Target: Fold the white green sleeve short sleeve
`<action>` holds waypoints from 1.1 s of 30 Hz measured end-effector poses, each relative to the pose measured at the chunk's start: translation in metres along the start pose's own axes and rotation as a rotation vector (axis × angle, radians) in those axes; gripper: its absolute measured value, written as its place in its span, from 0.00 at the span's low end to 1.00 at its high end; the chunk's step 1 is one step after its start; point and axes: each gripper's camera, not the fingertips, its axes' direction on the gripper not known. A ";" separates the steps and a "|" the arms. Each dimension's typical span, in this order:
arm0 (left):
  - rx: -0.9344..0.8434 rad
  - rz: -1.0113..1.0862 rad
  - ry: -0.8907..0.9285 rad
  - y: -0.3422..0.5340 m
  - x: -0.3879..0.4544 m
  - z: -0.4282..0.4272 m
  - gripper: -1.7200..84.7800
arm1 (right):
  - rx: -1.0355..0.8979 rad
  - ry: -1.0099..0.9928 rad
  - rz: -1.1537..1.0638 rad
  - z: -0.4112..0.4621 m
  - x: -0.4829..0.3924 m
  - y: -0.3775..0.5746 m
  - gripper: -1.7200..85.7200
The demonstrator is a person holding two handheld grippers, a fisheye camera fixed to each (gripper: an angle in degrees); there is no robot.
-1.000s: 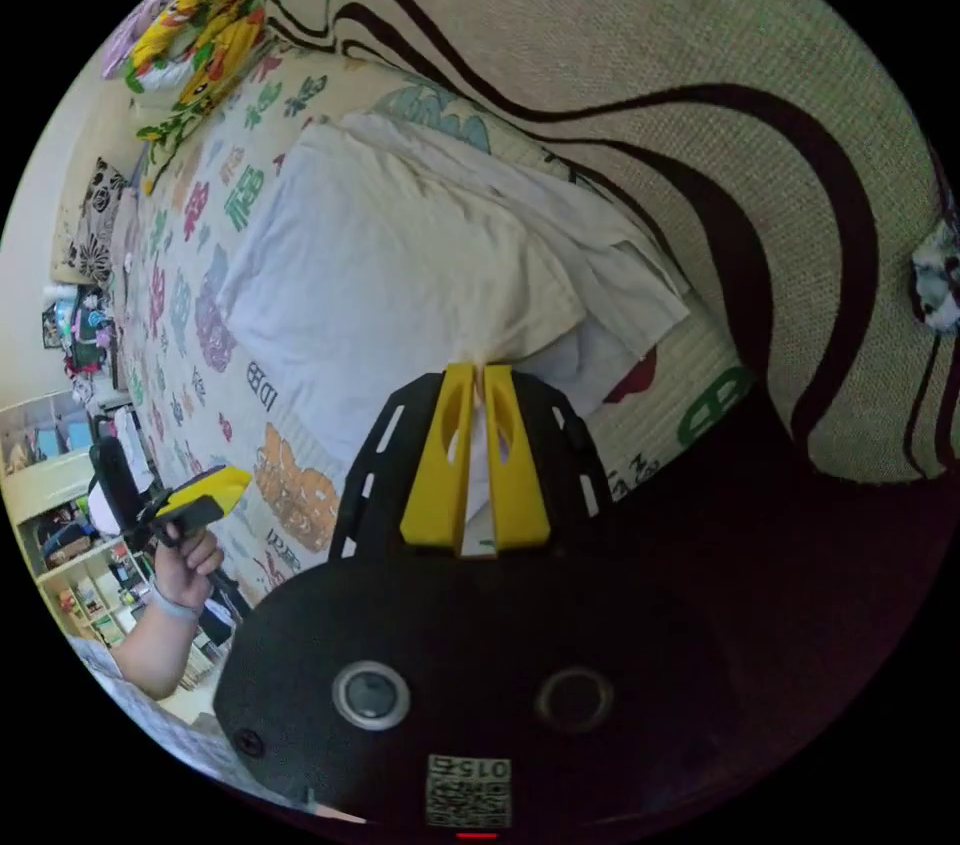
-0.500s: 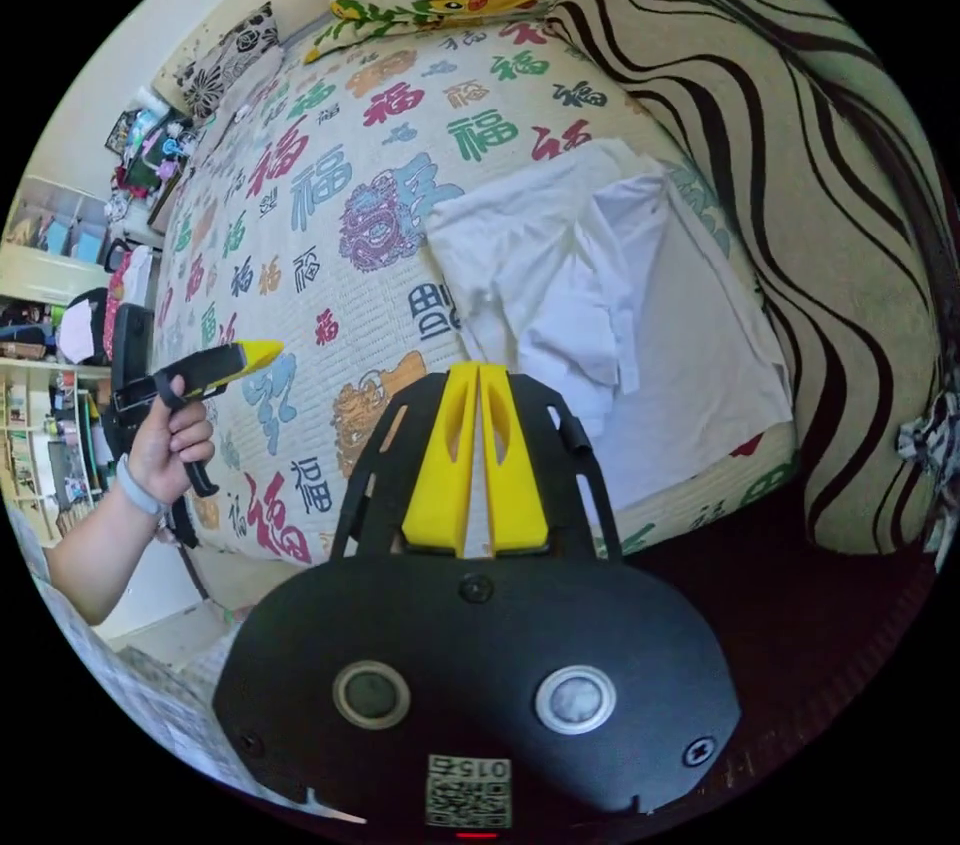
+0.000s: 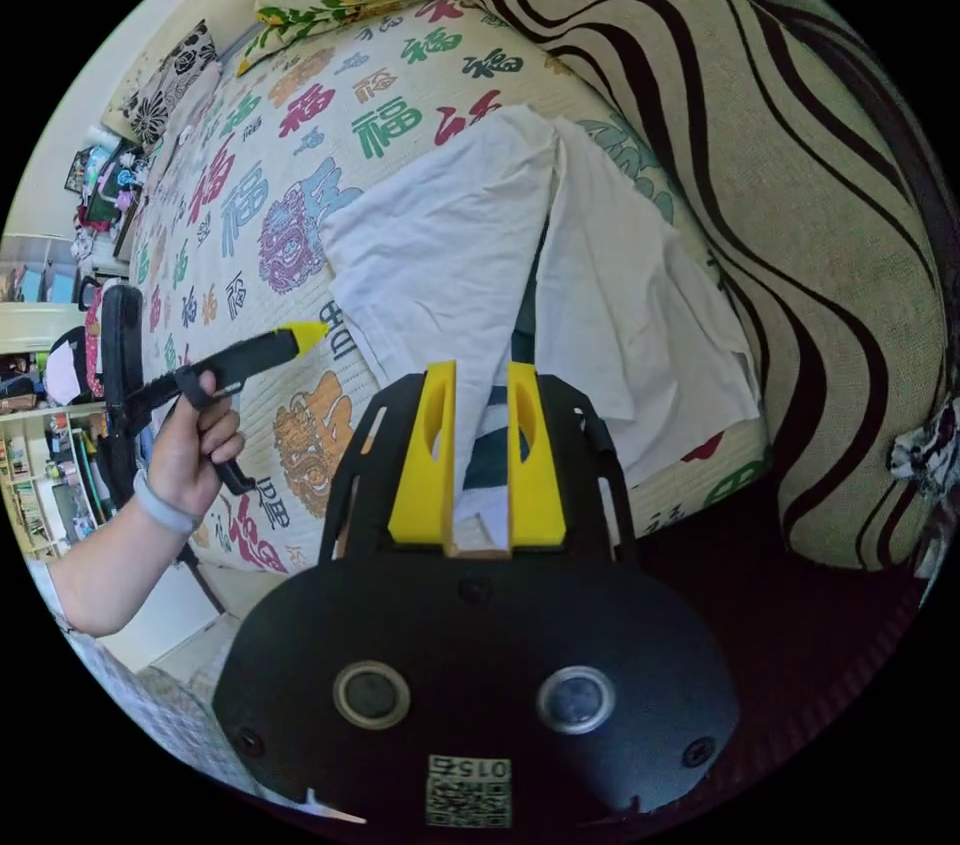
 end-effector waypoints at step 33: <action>0.113 -0.914 -0.315 0.408 -0.199 -0.335 0.07 | -0.279 -0.311 -0.840 0.111 -0.268 0.080 0.16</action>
